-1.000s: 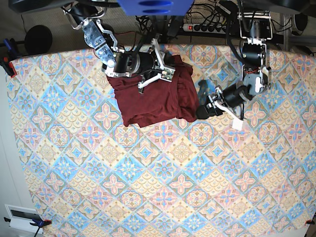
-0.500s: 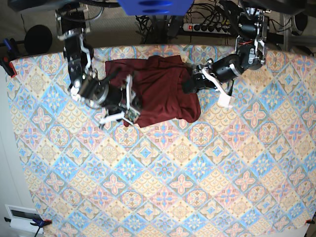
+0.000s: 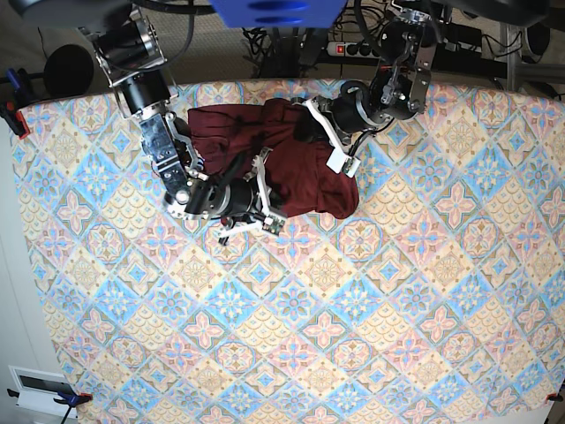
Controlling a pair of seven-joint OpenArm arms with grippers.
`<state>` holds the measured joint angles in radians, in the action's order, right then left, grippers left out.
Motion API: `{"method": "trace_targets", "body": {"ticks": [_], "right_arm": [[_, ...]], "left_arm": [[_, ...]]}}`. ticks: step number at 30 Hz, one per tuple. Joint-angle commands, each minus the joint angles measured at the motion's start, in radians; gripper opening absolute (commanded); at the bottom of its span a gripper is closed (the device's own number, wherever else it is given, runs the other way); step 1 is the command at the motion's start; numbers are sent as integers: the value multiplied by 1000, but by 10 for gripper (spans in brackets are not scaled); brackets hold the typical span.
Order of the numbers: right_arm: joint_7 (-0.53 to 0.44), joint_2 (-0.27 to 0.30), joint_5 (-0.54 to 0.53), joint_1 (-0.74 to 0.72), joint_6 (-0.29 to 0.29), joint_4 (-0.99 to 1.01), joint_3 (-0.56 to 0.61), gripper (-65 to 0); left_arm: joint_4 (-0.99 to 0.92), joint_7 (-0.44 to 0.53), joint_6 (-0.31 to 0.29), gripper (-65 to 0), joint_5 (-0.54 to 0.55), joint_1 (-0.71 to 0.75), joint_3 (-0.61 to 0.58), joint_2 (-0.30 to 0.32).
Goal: Layout the t-shirt on the table in an organized manner, then fold the t-shirt properly
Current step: 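Grasp opposite edges of the red shirt with both grippers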
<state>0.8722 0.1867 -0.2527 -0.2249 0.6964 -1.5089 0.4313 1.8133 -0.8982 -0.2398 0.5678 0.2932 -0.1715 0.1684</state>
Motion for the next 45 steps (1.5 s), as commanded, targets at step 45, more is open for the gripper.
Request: {"method": "trace_targets", "body": {"ticks": [45], "right_arm": [[-120,92,211,-202,2,321,27,-644]], "left_arm": [[-62,70,-3,-648,-110,-7,-99,0]]}}
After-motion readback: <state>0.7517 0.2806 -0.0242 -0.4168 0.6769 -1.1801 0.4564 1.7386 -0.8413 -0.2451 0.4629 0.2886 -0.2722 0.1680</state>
